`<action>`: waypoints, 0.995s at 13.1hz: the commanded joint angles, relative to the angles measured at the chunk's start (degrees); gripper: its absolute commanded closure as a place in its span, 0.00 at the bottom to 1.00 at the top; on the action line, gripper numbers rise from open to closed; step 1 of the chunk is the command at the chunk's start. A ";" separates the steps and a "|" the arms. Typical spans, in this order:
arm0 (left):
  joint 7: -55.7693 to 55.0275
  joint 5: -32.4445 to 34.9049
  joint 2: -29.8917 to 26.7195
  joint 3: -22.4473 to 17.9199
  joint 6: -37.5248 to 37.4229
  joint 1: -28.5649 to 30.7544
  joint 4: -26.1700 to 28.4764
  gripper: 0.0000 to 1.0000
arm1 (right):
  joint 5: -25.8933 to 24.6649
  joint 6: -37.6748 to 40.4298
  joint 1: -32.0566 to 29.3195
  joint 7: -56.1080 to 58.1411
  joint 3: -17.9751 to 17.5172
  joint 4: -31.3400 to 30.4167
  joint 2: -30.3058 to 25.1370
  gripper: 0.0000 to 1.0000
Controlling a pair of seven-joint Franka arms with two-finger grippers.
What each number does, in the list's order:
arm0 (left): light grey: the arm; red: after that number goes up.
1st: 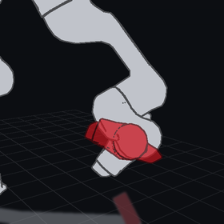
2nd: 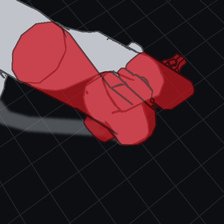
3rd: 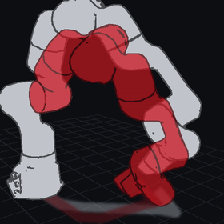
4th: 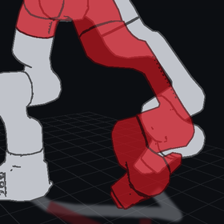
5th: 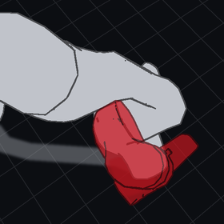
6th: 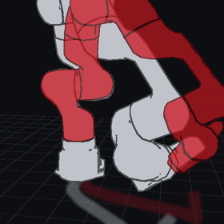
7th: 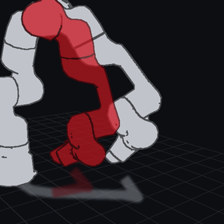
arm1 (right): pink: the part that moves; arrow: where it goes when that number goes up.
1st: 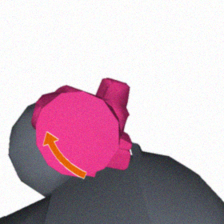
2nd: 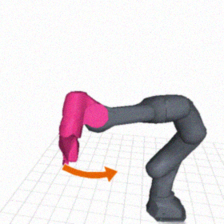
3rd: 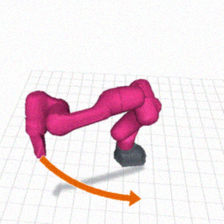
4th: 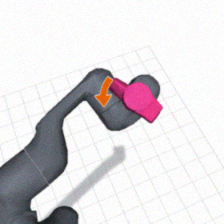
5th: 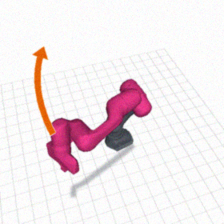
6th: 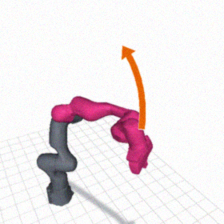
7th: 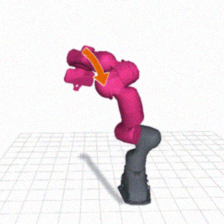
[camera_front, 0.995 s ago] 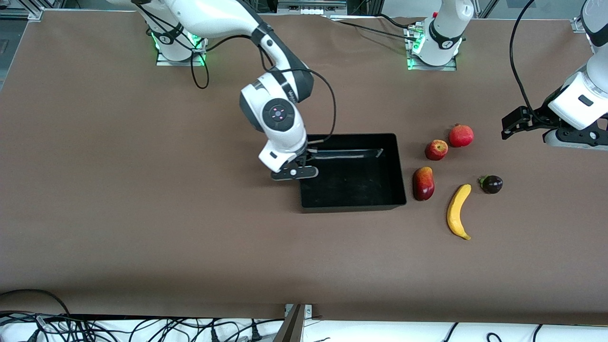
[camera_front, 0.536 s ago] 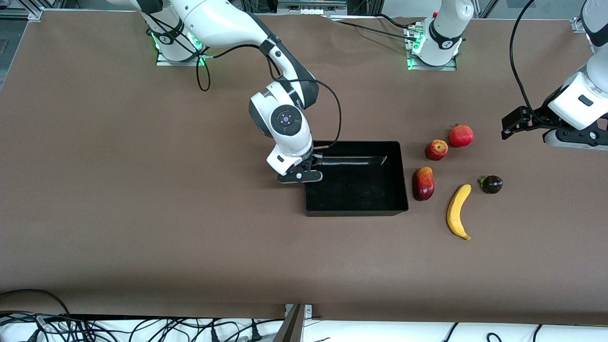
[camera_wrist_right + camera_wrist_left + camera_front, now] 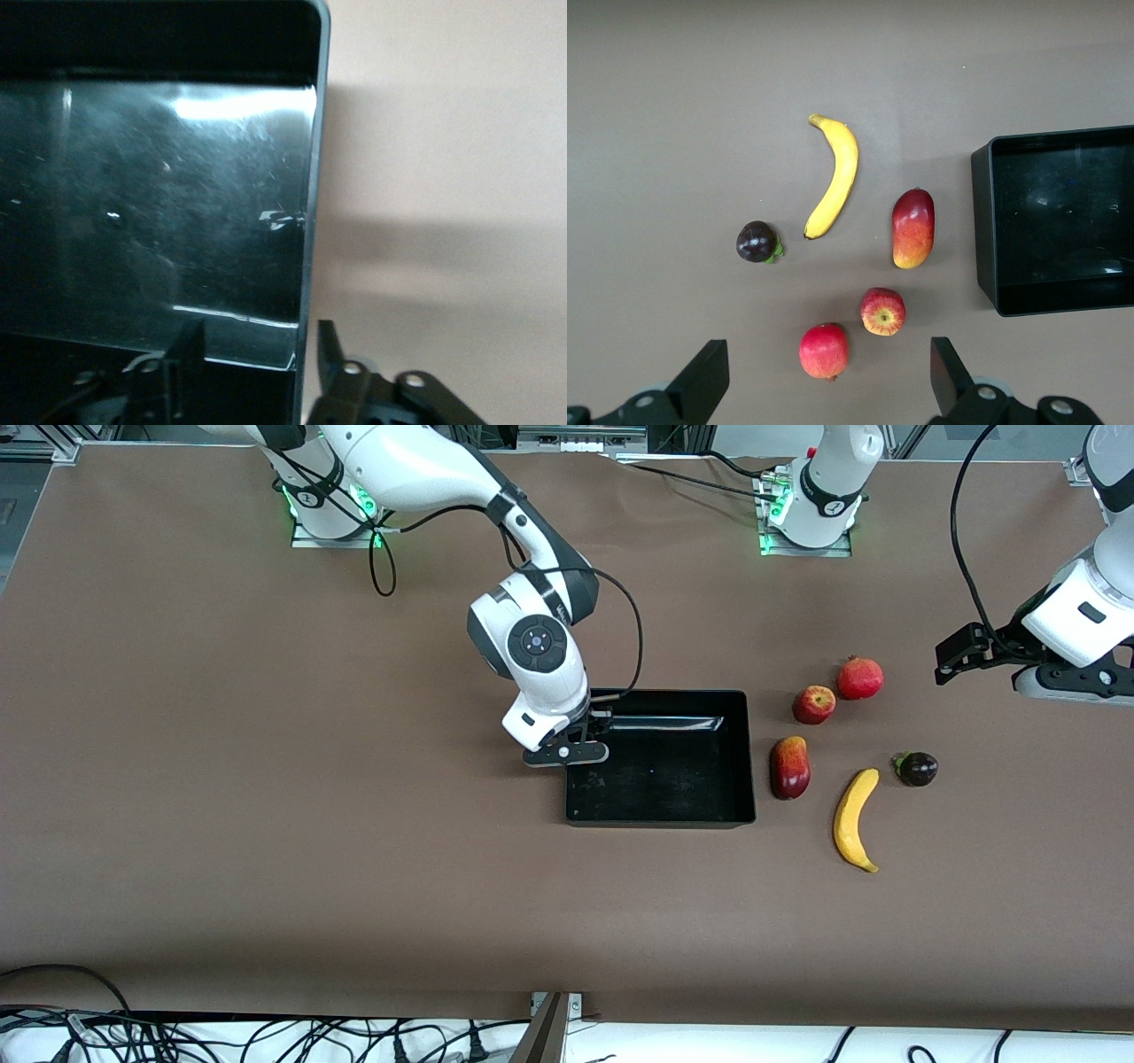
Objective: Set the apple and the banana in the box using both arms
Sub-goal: 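Open the right gripper and draw it back from the box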
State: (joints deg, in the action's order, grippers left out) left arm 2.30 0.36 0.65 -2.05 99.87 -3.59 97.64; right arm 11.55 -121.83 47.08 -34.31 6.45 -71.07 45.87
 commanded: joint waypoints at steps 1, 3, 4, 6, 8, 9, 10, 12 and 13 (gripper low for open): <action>-0.45 1.31 0.75 0.12 -1.60 -0.10 -1.75 0.00 | 0.58 9.90 -0.06 2.30 5.12 -0.47 -9.02 0.00; -0.45 1.31 0.75 0.12 -1.60 -0.10 -1.75 0.00 | 0.84 16.24 -0.06 8.78 12.06 -0.74 -14.56 0.00; -0.54 1.31 0.75 0.12 -1.60 -0.10 -1.75 0.00 | 1.01 21.50 -0.06 12.65 15.49 -0.82 -17.28 0.00; -0.45 1.31 0.75 0.12 -1.60 -0.10 -1.75 0.00 | 1.54 28.55 -0.23 19.08 20.68 -2.83 -23.25 0.00; -0.54 1.31 0.75 0.12 -1.60 -0.10 -1.75 0.00 | 0.67 30.51 -0.23 20.42 23.25 -10.54 -32.47 0.00; -0.54 1.31 0.75 0.12 -1.60 -0.10 -1.75 0.00 | -0.21 30.25 -0.23 20.68 23.60 -14.93 -37.13 0.00; -0.45 1.31 0.75 0.12 -1.60 -0.19 -1.75 0.00 | -2.56 30.42 -0.15 20.68 23.87 -18.02 -40.65 0.00; -0.45 1.31 0.75 0.12 -1.60 -0.10 -1.75 0.00 | -6.35 30.25 -0.14 20.60 23.70 -22.51 -45.93 0.00; -0.45 1.31 0.75 0.12 -1.60 -0.10 -1.75 0.00 | -8.28 30.16 -0.23 20.60 23.70 -24.10 -47.88 0.00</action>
State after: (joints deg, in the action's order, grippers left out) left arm 2.30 0.36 0.78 -2.05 99.64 -3.59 97.53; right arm 6.40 -90.26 45.92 -13.79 30.73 -88.57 4.05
